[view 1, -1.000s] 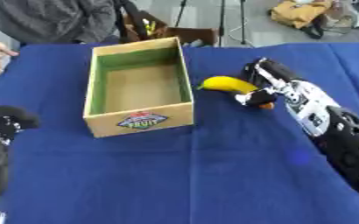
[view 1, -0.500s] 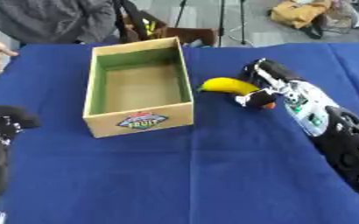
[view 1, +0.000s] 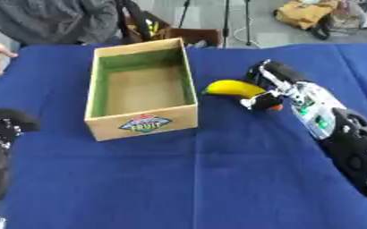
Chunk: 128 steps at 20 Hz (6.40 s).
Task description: Pick up objects on the table and place them in the box.
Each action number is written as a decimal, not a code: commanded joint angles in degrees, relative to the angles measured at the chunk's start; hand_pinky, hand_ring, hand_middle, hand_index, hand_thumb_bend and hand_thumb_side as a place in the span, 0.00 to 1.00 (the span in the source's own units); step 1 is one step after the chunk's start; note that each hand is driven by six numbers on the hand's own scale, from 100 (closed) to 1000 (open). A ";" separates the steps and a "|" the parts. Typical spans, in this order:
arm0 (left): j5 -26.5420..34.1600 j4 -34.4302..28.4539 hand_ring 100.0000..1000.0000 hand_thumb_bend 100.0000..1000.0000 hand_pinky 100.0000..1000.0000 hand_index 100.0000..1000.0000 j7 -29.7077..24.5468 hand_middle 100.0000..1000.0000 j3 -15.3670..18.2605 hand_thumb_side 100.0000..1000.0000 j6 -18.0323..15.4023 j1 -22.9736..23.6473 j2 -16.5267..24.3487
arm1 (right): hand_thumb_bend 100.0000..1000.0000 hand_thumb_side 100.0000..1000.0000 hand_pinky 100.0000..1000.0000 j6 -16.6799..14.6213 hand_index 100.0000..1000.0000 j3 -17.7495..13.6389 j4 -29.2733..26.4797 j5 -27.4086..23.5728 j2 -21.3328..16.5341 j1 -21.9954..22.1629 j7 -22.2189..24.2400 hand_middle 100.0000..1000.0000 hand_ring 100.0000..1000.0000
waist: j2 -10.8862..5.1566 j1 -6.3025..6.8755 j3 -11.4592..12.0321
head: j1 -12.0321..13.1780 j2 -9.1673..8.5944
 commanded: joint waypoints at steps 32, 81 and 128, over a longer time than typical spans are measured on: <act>-0.12 -1.09 0.53 0.45 0.56 0.51 -0.04 0.41 0.37 0.96 -0.26 -0.67 0.78 | 0.20 0.18 0.38 1.00 0.55 0.05 -6.95 -2.88 -3.00 -1.81 -0.25 0.44 0.43 | -1.82 -0.92 -0.48 | -0.26 -1.00; 0.41 -0.99 0.54 0.45 0.56 0.51 0.02 0.41 0.39 0.96 -0.11 -0.12 0.70 | 0.05 0.08 0.36 1.19 0.52 0.15 -1.36 0.49 -0.86 -0.09 0.93 0.43 0.43 | -0.84 0.10 -0.66 | -1.26 -1.11; -0.33 -1.19 0.53 0.45 0.56 0.51 0.26 0.41 0.53 0.96 -0.29 -0.21 0.77 | 0.00 0.00 0.25 3.99 0.42 1.87 -20.42 -8.63 -4.01 -4.64 2.40 0.34 0.34 | -2.52 -1.31 -0.88 | -2.32 -2.17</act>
